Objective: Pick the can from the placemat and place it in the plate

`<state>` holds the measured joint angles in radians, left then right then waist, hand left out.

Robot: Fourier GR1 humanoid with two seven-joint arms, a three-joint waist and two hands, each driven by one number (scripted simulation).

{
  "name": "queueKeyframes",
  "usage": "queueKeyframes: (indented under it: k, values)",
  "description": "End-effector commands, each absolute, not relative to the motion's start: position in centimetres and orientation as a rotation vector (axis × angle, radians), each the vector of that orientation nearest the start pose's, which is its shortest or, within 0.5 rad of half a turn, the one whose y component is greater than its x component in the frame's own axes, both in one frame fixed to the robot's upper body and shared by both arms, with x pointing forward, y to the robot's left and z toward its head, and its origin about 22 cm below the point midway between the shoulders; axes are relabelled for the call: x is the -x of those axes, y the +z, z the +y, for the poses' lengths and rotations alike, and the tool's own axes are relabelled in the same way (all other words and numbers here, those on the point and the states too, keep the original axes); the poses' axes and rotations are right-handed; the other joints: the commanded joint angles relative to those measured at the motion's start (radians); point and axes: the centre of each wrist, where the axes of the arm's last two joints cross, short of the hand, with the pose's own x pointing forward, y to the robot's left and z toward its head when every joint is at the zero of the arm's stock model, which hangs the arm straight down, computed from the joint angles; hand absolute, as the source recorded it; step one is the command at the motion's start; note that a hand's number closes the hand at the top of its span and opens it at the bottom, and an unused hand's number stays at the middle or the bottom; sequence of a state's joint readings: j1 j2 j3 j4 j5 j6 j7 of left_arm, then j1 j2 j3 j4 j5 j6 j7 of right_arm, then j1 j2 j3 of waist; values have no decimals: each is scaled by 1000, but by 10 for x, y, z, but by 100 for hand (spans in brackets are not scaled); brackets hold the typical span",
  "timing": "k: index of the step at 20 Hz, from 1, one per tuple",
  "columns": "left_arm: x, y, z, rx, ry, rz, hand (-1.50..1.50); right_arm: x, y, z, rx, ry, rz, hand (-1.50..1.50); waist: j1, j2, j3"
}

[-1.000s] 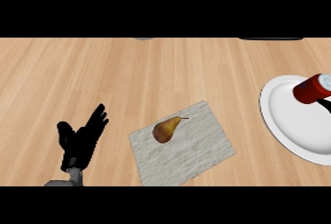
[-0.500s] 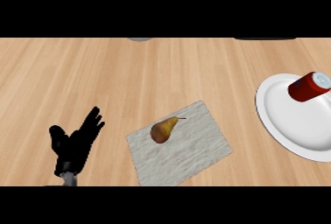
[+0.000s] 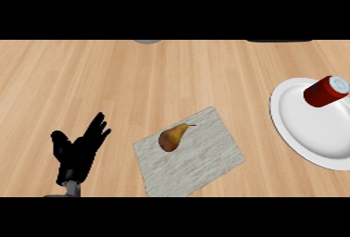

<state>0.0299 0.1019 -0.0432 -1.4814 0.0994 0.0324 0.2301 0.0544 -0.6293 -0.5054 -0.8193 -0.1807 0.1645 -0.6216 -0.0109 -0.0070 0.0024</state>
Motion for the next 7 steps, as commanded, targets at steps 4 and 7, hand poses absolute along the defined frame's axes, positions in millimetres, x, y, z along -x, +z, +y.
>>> queueKeyframes:
  k: [4,7]
  values:
    - [-239,-38,249,-19,3,-1183,0,-79,-19,-525,699,-57,-1525,-150,2,6,-3]
    - [-243,-35,259,-17,2,-1196,0,-77,-26,-510,705,-68,-1534,-150,4,7,-3]
